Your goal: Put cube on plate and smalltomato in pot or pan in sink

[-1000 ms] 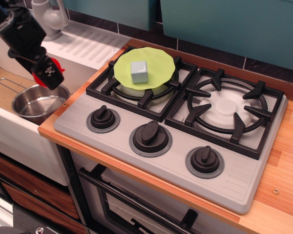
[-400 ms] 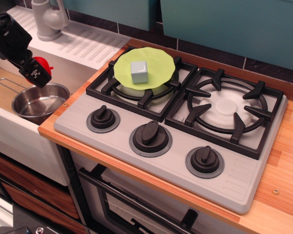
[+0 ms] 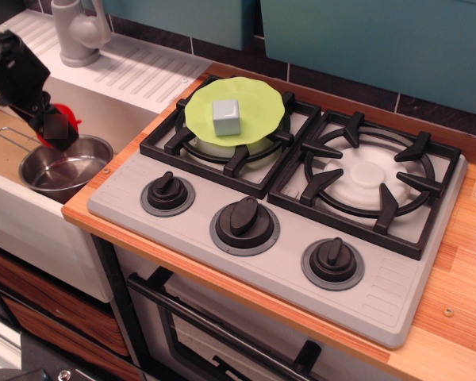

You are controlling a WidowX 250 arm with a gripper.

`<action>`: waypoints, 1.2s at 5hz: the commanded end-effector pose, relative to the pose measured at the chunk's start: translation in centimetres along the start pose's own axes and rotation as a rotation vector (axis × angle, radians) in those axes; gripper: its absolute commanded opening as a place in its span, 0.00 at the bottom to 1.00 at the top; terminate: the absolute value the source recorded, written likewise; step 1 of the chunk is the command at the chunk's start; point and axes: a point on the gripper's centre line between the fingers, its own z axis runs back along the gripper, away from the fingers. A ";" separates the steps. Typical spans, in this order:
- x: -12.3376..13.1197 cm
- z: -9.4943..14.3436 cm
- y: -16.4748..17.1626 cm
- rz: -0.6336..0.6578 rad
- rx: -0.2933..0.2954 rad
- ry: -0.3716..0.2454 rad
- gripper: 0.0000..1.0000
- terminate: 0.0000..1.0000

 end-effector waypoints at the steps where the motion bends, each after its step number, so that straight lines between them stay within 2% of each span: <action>1: 1.3 1.6 -0.1 0.010 0.062 0.024 1.00 0.00; 3: 1.8 3.4 -0.8 0.022 0.063 0.066 1.00 0.00; 6: 3.9 10.4 -3.9 0.082 0.128 0.194 1.00 0.00</action>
